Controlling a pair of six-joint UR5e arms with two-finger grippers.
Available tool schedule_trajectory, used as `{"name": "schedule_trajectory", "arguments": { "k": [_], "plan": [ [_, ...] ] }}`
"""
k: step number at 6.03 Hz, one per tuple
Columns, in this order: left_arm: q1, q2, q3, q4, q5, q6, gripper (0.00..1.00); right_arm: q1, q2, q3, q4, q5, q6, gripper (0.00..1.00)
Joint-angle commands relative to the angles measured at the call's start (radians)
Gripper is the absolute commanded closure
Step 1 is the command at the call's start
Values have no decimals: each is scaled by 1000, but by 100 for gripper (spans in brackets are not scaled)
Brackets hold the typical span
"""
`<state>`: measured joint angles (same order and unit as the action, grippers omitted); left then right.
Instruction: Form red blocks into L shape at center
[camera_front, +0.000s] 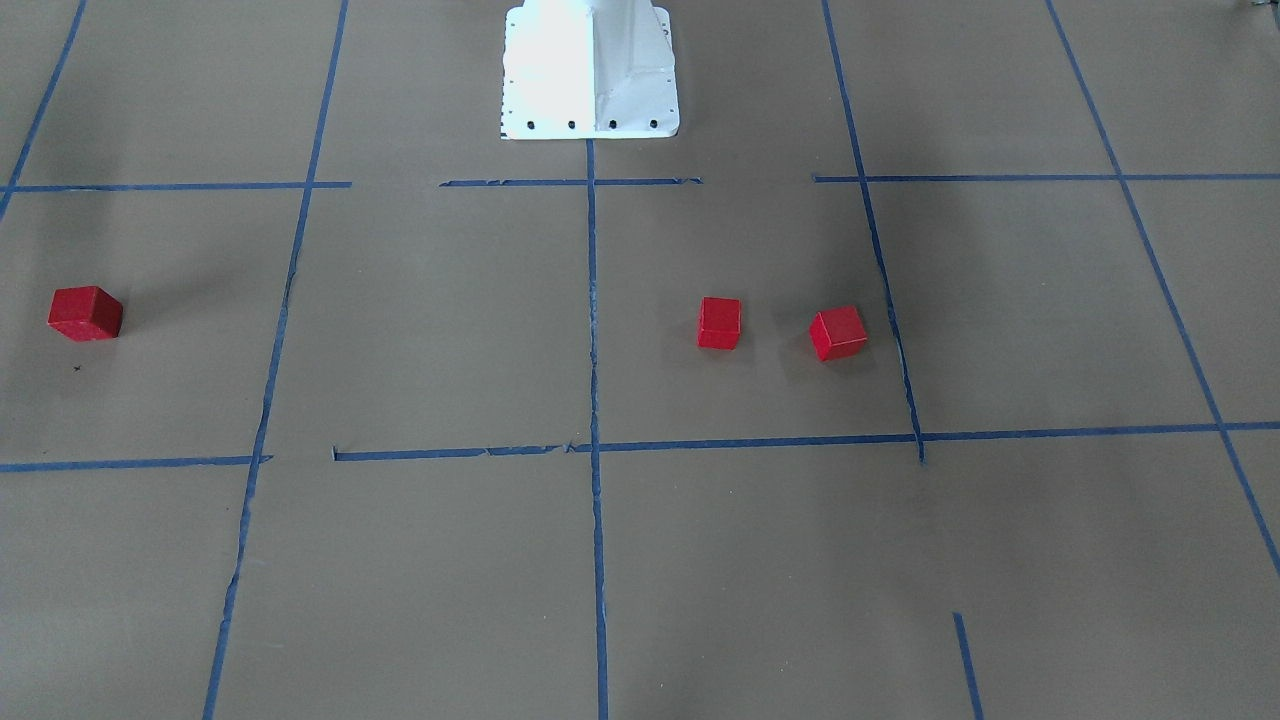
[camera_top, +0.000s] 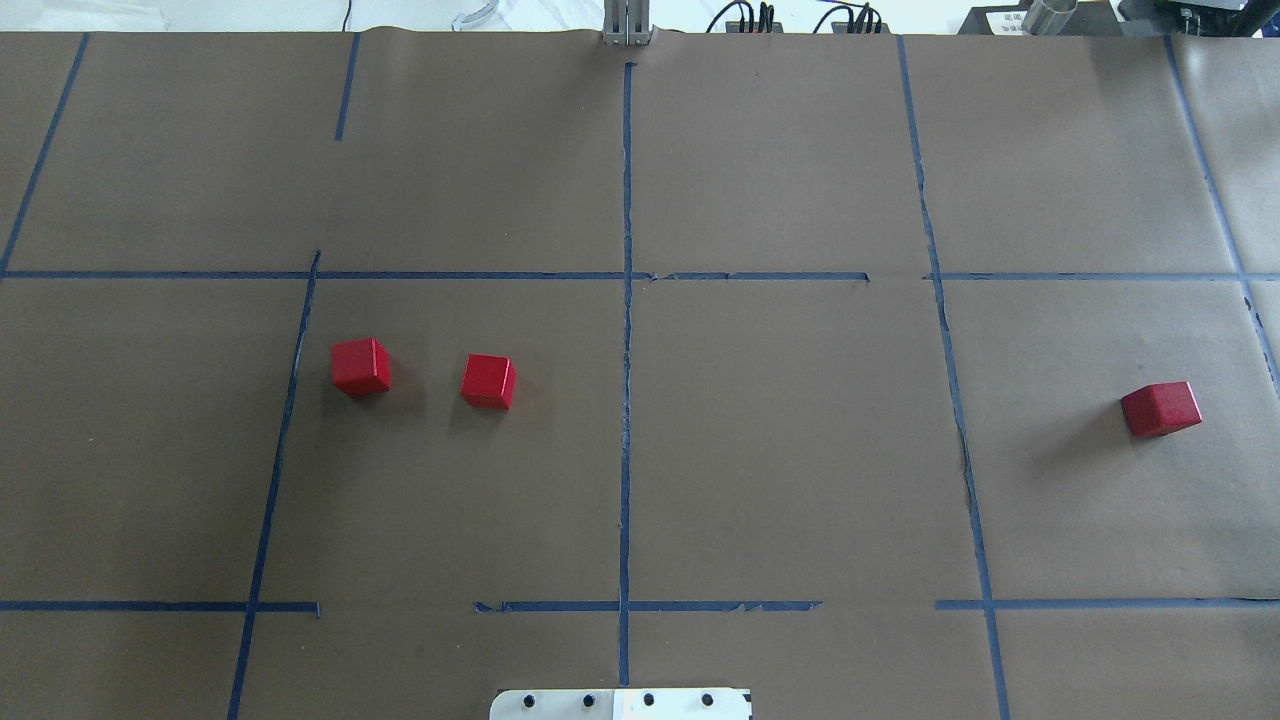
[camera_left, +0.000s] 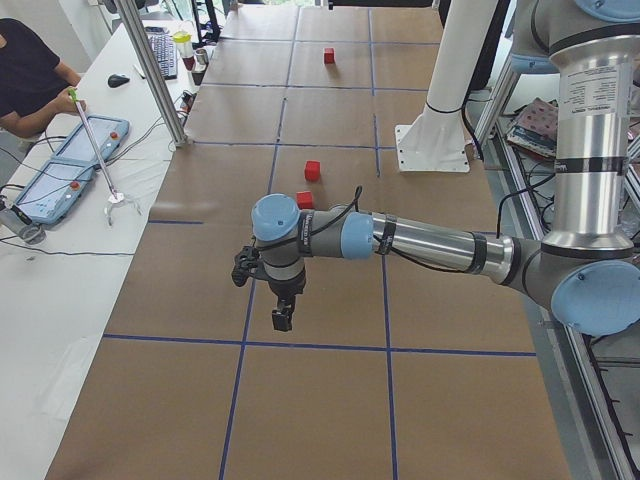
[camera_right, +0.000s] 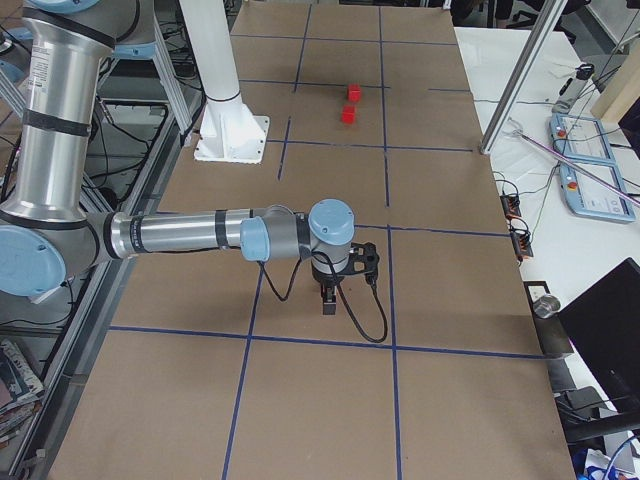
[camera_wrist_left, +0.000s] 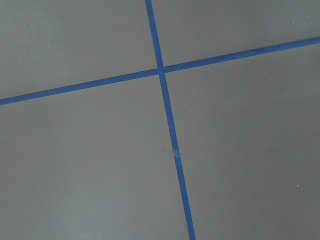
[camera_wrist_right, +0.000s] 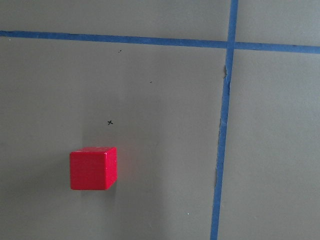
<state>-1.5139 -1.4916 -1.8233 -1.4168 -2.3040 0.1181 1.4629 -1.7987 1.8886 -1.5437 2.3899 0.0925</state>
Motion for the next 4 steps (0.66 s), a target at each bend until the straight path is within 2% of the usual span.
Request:
{"name": "schedule_trajectory", "arguments": {
  "k": [1,4],
  "plan": [
    [0,11,2,-8,-66,-2,0,2,-2,-11,4,-12,-3,0],
    [1,11,-7,-4,-64,-11,0,1,12,-3,8,-8,21,0]
  ]
}}
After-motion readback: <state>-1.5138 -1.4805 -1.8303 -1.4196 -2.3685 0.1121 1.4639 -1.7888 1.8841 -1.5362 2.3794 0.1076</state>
